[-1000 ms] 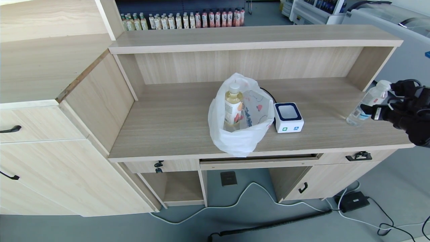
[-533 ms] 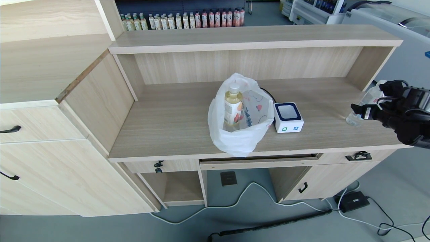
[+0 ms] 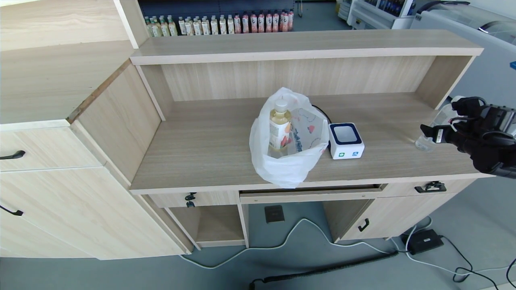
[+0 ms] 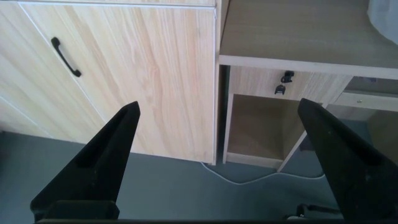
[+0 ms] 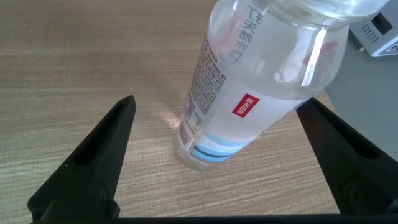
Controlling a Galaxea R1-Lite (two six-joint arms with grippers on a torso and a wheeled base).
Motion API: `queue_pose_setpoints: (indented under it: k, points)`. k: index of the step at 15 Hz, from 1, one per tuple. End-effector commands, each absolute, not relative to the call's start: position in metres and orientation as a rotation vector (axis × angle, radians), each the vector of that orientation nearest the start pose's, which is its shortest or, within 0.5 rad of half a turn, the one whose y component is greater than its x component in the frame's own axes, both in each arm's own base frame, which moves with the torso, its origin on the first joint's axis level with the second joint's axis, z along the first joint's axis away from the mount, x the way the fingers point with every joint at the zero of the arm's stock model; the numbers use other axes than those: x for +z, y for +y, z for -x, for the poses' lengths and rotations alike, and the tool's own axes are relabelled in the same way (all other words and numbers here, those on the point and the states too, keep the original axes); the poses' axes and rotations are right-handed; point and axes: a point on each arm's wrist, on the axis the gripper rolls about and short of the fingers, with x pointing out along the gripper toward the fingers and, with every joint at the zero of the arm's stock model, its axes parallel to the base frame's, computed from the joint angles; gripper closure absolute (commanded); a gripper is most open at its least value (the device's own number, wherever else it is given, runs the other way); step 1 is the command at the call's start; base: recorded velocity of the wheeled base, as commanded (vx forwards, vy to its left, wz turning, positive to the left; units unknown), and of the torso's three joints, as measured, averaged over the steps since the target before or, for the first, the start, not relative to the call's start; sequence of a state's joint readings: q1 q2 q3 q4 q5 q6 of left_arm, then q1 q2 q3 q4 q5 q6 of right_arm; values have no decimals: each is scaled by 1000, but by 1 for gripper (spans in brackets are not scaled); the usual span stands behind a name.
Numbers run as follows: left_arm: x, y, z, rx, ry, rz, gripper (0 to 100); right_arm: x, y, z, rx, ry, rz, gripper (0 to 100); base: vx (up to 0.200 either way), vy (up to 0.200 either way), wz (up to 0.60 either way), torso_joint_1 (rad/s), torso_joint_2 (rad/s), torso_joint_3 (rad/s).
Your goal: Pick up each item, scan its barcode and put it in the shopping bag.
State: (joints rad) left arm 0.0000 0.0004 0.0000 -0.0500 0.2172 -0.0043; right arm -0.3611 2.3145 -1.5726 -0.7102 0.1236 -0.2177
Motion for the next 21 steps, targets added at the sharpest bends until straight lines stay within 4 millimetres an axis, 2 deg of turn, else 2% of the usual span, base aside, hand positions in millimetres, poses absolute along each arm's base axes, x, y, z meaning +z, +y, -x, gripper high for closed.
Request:
queue_pose_setpoints:
  k: [1,5,21]
  points:
    - [81,5,23,218,-51,10,0,154,-172,-454,-238,59,210,0,0,0,0,0,0,0]
    - [81,5,23,218,-51,10,0,147,-176,-457,-241,42,227,0,0,0,0,0,0,0]
    - [81,5,23,218,-51,10,0,144,-183,-478,-237,-13,231,0,0,0,0,0,0,0]
